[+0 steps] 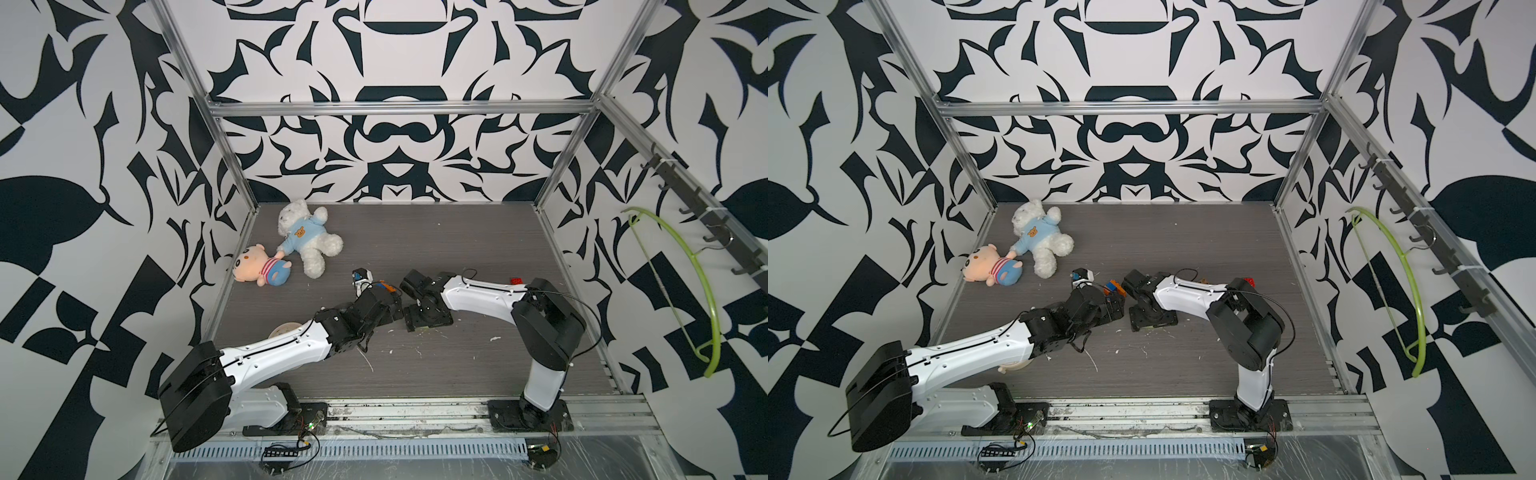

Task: Assemble the number 5 with lego
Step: Place the lego brick at the center of the board, then pick up the lego brick from the center of the board.

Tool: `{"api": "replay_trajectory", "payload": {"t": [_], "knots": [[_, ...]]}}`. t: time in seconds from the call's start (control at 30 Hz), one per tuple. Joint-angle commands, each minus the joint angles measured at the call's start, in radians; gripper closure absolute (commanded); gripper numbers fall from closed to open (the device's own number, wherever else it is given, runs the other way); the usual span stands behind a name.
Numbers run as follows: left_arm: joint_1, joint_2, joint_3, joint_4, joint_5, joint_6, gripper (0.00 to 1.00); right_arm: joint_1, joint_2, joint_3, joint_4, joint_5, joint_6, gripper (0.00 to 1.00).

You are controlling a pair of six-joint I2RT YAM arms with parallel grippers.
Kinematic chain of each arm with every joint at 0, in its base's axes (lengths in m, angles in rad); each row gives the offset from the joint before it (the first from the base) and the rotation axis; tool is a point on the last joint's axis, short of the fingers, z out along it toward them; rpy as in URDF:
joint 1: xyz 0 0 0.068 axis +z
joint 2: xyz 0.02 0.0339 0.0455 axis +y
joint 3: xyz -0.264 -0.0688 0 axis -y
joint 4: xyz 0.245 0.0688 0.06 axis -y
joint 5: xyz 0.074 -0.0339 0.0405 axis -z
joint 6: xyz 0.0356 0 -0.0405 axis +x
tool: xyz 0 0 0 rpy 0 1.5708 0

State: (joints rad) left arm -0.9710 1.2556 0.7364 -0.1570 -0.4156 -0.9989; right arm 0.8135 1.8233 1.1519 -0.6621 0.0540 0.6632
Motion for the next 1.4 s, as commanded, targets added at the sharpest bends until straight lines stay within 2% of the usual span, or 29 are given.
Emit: {"api": "replay_trajectory", "payload": {"t": [0.0,0.17,0.27,0.4,0.5,0.63,0.83,1.0,1.37], "knots": [[-0.003,0.011,0.026,-0.007,0.002,0.016,0.01,0.004,-0.085,0.000,-0.018,0.049,-0.013,0.07],[-0.003,0.056,0.049,0.018,0.037,0.044,0.01,-0.022,-0.194,-0.015,-0.050,0.164,-0.019,0.05],[-0.003,0.097,0.090,0.031,0.093,0.081,0.01,-0.121,-0.276,-0.059,-0.034,0.161,-0.034,0.06],[-0.003,0.191,0.163,0.060,0.199,0.122,0.01,-0.350,-0.347,-0.114,0.007,0.036,-0.117,0.09],[-0.011,0.267,0.219,0.090,0.277,0.142,0.01,-0.507,-0.342,-0.120,0.020,-0.046,-0.189,0.10],[-0.033,0.366,0.311,0.094,0.337,0.163,0.01,-0.644,-0.299,-0.106,0.046,-0.152,-0.249,0.11],[-0.071,0.527,0.465,0.116,0.443,0.167,0.01,-0.726,-0.231,-0.089,0.083,-0.194,-0.291,0.11],[-0.092,0.637,0.574,0.119,0.519,0.169,0.01,-0.747,-0.167,-0.066,0.087,-0.233,-0.323,0.12],[-0.094,0.676,0.591,0.144,0.548,0.155,0.01,-0.748,-0.117,-0.056,0.059,-0.237,-0.353,0.18]]}}
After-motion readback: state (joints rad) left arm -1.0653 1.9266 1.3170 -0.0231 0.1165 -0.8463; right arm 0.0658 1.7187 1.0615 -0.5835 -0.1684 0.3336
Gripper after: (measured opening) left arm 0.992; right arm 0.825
